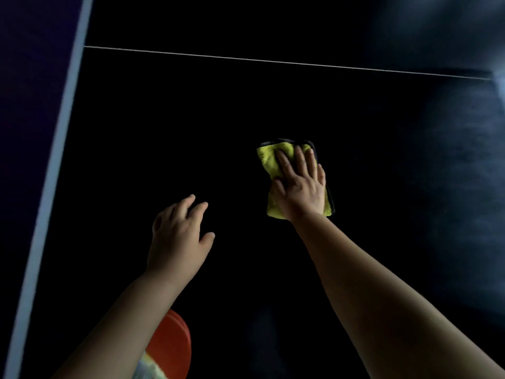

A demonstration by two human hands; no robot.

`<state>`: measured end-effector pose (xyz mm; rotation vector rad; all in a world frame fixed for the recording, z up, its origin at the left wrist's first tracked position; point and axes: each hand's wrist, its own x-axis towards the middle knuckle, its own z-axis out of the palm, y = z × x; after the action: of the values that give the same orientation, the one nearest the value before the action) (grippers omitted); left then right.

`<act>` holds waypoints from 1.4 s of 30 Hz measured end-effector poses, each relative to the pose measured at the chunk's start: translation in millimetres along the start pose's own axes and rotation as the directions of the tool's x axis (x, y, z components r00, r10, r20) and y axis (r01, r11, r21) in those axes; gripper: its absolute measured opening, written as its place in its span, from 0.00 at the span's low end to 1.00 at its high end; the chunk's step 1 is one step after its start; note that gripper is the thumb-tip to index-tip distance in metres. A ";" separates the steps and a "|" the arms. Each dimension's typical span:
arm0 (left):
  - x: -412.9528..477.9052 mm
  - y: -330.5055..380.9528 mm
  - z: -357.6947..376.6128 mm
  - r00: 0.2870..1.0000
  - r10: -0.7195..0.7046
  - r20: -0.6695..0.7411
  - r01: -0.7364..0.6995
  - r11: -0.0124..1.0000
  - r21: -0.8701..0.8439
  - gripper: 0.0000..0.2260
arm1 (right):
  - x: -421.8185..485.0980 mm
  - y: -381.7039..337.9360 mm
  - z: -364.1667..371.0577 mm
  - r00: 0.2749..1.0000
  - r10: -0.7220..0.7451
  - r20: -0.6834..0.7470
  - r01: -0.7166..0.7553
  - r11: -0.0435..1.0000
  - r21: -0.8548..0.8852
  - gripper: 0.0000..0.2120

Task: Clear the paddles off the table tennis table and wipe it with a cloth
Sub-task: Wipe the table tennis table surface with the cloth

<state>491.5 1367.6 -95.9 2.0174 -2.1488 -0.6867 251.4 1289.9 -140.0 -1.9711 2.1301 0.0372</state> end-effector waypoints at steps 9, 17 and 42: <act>24.3 7.8 18.6 0.999 0.052 0.004 -0.052 0.996 -0.067 0.23 | 38.8 93.2 -25.3 0.888 0.459 0.022 -0.459 0.885 0.079 0.30; 30.9 -64.5 -2.9 0.999 0.031 -0.031 -0.035 0.990 -0.139 0.22 | 54.7 -17.0 -10.1 0.871 0.490 0.031 -0.490 0.865 0.106 0.29; 27.8 -175.5 -80.9 0.954 -0.300 -0.011 0.295 0.945 -0.142 0.24 | 99.2 -313.0 50.7 0.870 -0.492 0.035 0.493 0.870 -0.029 0.28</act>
<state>680.6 1318.8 -99.7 2.2810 -1.7398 -0.8091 561.7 1173.6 -163.7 -2.4588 1.5549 0.0129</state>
